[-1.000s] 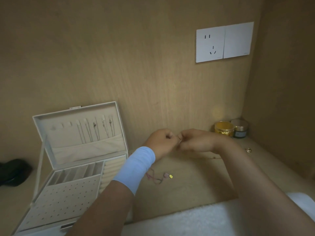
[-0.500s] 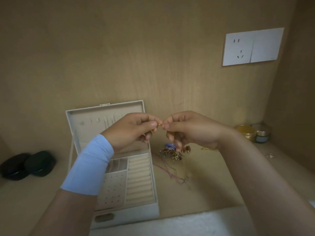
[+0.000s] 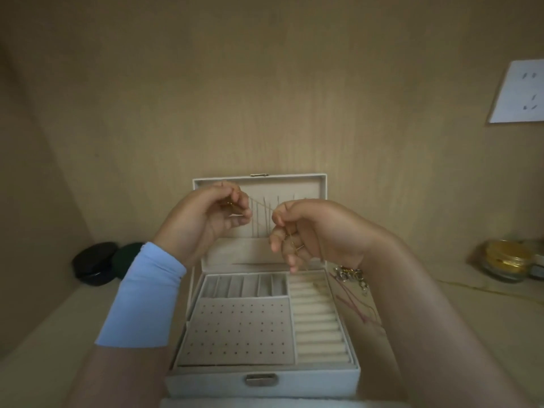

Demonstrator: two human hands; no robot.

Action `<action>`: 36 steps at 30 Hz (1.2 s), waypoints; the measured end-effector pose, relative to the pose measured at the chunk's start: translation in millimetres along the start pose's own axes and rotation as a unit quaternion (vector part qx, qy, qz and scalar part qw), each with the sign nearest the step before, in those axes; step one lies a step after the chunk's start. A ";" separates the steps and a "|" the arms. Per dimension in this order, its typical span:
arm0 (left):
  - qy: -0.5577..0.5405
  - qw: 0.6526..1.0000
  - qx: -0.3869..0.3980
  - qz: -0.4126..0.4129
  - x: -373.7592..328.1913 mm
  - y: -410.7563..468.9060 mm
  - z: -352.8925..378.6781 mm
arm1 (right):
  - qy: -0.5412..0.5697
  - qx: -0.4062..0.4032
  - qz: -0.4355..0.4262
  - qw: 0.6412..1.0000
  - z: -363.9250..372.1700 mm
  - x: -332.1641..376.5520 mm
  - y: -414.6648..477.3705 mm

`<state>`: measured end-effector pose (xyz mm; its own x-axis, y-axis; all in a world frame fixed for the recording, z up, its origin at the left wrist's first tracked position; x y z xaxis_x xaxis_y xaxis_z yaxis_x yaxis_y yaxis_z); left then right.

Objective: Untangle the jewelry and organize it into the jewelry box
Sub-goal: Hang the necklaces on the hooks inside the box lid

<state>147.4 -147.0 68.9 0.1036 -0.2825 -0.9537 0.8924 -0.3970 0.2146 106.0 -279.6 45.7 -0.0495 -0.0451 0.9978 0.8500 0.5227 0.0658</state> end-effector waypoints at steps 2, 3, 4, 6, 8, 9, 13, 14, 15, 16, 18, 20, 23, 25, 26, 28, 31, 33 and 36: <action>-0.032 0.999 -0.001 -0.006 1.5 2.8 -11.8 | 0.007 0.007 -0.002 1.000 3.3 -6.6 6.2; -0.018 1.000 -0.003 -0.012 2.9 3.7 -16.4 | 0.004 0.000 0.000 1.000 2.7 -9.7 8.6; 0.002 1.000 -0.004 -0.018 4.2 4.6 -20.0 | -0.003 -0.016 0.002 1.000 0.3 -12.5 11.0; 0.031 0.999 -0.009 -0.023 5.6 6.3 -25.1 | -0.043 -0.067 -0.001 0.997 -8.8 -16.2 13.7; 0.074 0.997 -0.019 -0.018 2.7 9.0 -28.7 | -0.073 -0.114 -0.024 0.990 -17.4 -13.1 17.6; 0.107 0.994 -0.022 -0.021 2.4 8.1 -27.3 | -0.066 -0.126 -0.033 0.989 -18.6 -12.7 17.1; 0.231 0.972 -0.032 -0.032 -3.2 2.2 -20.4 | -0.020 -0.112 -0.035 0.993 -14.3 -14.9 17.5; 0.252 0.966 -0.037 -0.032 -5.1 0.1 -20.0 | -0.034 -0.107 -0.032 0.993 -14.2 -16.7 17.4; 0.272 0.961 -0.041 -0.028 -7.2 -1.6 -20.3 | -0.057 -0.106 -0.030 0.992 -15.4 -18.3 17.1; 0.292 0.955 -0.044 -0.022 -8.6 -3.3 -20.9 | -0.086 -0.107 -0.026 0.990 -17.1 -19.8 16.3; 0.325 0.945 -0.044 -0.017 -10.0 -4.9 -23.0 | -0.140 -0.114 -0.012 0.983 -19.6 -21.7 13.1; 0.336 0.941 -0.046 -0.016 -9.5 -4.9 -24.3 | -0.172 -0.116 0.009 0.978 -18.9 -22.9 10.3; 0.341 0.939 -0.034 -0.013 -7.1 -3.2 -16.2 | -0.166 -0.115 0.006 0.979 -12.1 -21.9 13.5; 0.338 0.941 -0.010 -0.018 -3.4 -2.9 -5.9 | -0.147 -0.088 -0.044 0.984 2.7 -13.8 19.2; 0.339 0.940 -0.003 -0.020 -2.2 -2.7 -3.3 | -0.132 -0.078 -0.069 0.986 9.7 -11.0 22.4; 0.353 0.935 -0.011 -0.023 -2.9 -3.0 -7.3 | -0.105 -0.107 -0.085 0.985 12.8 -11.0 25.0; 0.383 0.922 -0.049 -0.032 -6.1 -5.0 -27.6 | -0.146 -0.186 -0.073 0.969 4.9 -12.5 25.2; 0.393 0.916 -0.067 -0.041 -5.3 -7.0 -40.7 | -0.170 -0.215 -0.071 0.959 0.0 -12.3 26.3; 0.396 0.911 -0.106 -0.039 -2.4 -4.6 -55.1 | -0.185 -0.255 -0.084 0.945 -7.0 -10.9 31.6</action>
<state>167.3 -96.4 58.5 0.2465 0.4908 -0.8357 0.9665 -0.1879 0.1748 137.1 -268.6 36.9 -0.3055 0.2605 0.9159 0.9517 0.0511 0.3028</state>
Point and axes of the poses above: each hand's wrist, its own y-axis towards the middle knuckle, its own z-axis out of the palm, x = y × z, the point moved 8 cm from there along y, towards the middle knuckle, and after that the axes turned 5 degrees about -z, right-handed, at the moved point
